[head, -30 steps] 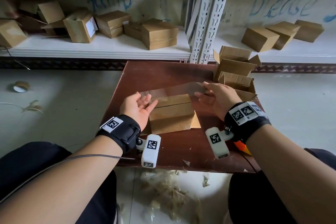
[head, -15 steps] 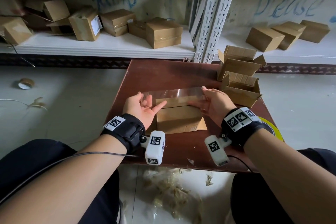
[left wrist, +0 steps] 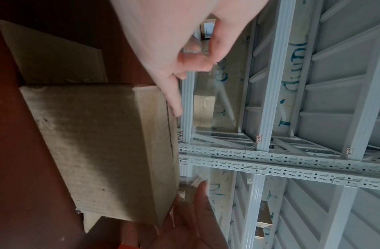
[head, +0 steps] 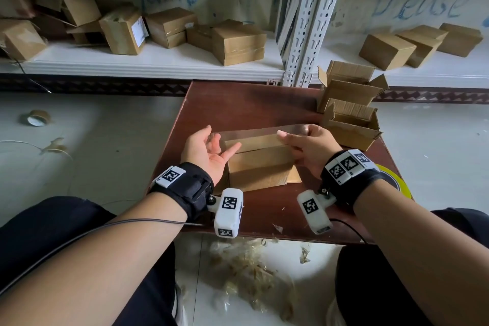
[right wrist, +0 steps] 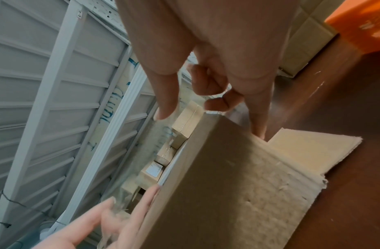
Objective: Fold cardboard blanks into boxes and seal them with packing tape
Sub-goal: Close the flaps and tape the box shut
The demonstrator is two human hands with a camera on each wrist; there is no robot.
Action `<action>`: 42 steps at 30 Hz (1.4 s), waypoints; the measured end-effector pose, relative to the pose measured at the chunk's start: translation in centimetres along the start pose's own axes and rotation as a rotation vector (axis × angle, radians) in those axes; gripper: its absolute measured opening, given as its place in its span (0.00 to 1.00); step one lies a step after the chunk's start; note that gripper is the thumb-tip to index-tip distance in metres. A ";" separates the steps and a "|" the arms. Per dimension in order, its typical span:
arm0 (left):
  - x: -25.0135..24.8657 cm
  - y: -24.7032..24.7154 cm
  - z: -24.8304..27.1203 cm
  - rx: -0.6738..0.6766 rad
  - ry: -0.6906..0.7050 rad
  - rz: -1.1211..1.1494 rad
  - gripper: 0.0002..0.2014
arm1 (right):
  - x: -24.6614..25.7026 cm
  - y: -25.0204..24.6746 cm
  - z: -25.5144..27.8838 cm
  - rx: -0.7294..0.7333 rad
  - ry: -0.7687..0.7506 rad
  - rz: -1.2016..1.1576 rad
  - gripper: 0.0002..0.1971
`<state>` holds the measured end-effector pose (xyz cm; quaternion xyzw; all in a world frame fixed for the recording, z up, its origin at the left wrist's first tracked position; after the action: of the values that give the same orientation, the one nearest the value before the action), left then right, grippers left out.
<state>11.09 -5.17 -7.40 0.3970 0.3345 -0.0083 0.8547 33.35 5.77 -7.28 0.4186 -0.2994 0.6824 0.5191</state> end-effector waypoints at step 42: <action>-0.5 -1.1 1.9 -0.013 0.052 -0.282 0.06 | -0.6 -0.3 0.8 -0.019 0.155 -0.001 0.21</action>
<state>11.52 -7.36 -6.99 0.3406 0.4093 -0.1158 0.8385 33.88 4.89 -7.41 0.3597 -0.2648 0.7096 0.5449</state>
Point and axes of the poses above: each hand's wrist, its own z-axis away from the middle knuckle, its own y-axis out of the palm, x = y × z, the point moved 4 cm from there along -z, towards the middle knuckle, and after that the axes turned 10 degrees about y, right-handed, at the moved point
